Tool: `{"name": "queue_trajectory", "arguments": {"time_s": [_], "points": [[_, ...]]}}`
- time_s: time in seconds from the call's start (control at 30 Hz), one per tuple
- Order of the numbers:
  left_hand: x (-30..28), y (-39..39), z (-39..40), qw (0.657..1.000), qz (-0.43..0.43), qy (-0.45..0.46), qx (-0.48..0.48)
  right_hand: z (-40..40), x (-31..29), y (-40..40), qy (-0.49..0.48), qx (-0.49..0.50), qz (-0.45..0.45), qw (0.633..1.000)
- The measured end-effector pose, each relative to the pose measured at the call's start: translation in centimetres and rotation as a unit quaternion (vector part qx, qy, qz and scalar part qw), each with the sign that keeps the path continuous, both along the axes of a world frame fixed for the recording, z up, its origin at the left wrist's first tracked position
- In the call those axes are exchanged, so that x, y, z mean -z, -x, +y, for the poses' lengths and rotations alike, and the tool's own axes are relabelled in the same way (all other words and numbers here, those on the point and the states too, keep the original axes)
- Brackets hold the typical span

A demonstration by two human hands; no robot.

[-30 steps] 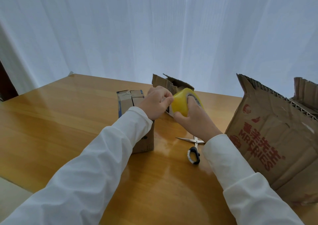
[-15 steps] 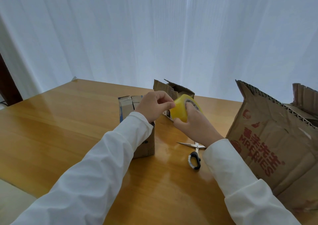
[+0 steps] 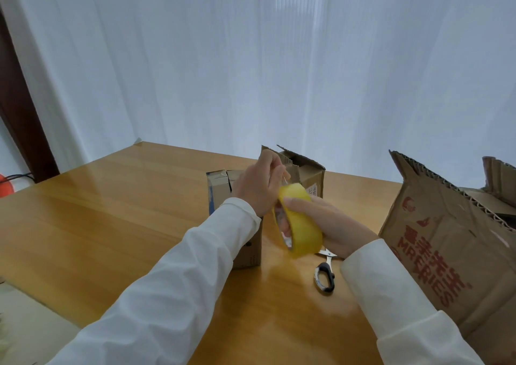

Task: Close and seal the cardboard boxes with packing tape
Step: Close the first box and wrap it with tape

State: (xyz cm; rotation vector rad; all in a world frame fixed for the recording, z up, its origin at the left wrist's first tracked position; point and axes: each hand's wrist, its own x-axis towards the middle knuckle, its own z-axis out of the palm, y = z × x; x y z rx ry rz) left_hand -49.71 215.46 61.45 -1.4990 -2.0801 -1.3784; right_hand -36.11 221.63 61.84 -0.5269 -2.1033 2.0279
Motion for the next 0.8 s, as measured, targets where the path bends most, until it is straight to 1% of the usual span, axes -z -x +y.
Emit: {"name": "queue_trajectory", "arguments": {"time_s": [0.03, 0.07, 0.1, 0.13, 0.2, 0.23, 0.3, 0.33, 0.4, 0.47, 0.53, 0.6, 0.67, 0.73, 0.77, 0.8], "points": [[-0.1, 0.1, 0.0, 1.0, -0.009, -0.017, -0.022, -0.3, -0.5, -0.4, 0.076, -0.01, 0.005, 0.997], [-0.4, 0.3, 0.0, 0.998, -0.03, -0.034, -0.039, -0.6, -1.0, -0.8, 0.12, -0.021, 0.014, 0.992], [-1.0, 0.5, -0.1, 0.996, -0.055, -0.045, -0.052, -0.8, -1.4, -1.4, 0.125, -0.032, 0.026, 0.991], [-1.8, 0.7, -0.3, 0.994, -0.069, -0.051, -0.067, -1.0, -1.8, -1.8, 0.108, -0.043, 0.035, 0.993], [-3.9, 1.2, -1.1, 0.992, -0.067, -0.052, -0.095, -1.6, -2.7, -2.7, 0.063, -0.065, 0.054, 0.994], [-5.0, 1.6, -1.6, 0.992, -0.056, -0.051, -0.102, -1.9, -3.3, -2.9, 0.054, -0.056, 0.066, 0.995], [-6.9, 2.4, -2.4, 0.993, -0.05, -0.027, -0.1, -2.5, -4.5, -3.2, 0.077, -0.008, 0.095, 0.992], [-7.6, 2.8, -2.8, 0.994, -0.067, -0.006, -0.084, -2.9, -5.3, -3.2, 0.094, 0.011, 0.105, 0.99], [-8.7, 3.8, -3.7, 0.992, -0.122, 0.022, -0.035, -3.8, -6.4, -3.5, 0.108, 0.016, 0.109, 0.988], [-9.4, 4.6, -5.2, 0.983, -0.18, 0.027, 0.029, -4.2, -6.7, -3.7, 0.066, 0.005, 0.101, 0.993], [-9.4, 5.1, -6.6, 0.965, -0.239, 0.042, 0.096, -4.2, -6.7, -3.8, 0.036, 0.017, 0.101, 0.994], [-8.2, 5.6, -7.0, 0.957, -0.257, 0.077, 0.114, -4.0, -6.8, -3.8, 0.061, 0.042, 0.105, 0.992], [-6.3, 6.1, -6.7, 0.955, -0.264, 0.106, 0.081, -3.9, -7.2, -3.9, 0.071, 0.048, 0.103, 0.991], [-4.2, 6.6, -6.6, 0.948, -0.285, 0.14, -0.002, -3.7, -7.5, -4.3, 0.047, 0.044, 0.094, 0.994], [-3.0, 7.2, -6.8, 0.947, -0.278, 0.158, -0.036, -3.6, -7.8, -4.7, 0.035, 0.044, 0.092, 0.994], [-1.9, 7.5, -7.0, 0.948, -0.258, 0.181, -0.051, -3.3, -8.1, -5.2, 0.021, 0.044, 0.09, 0.995]]}}
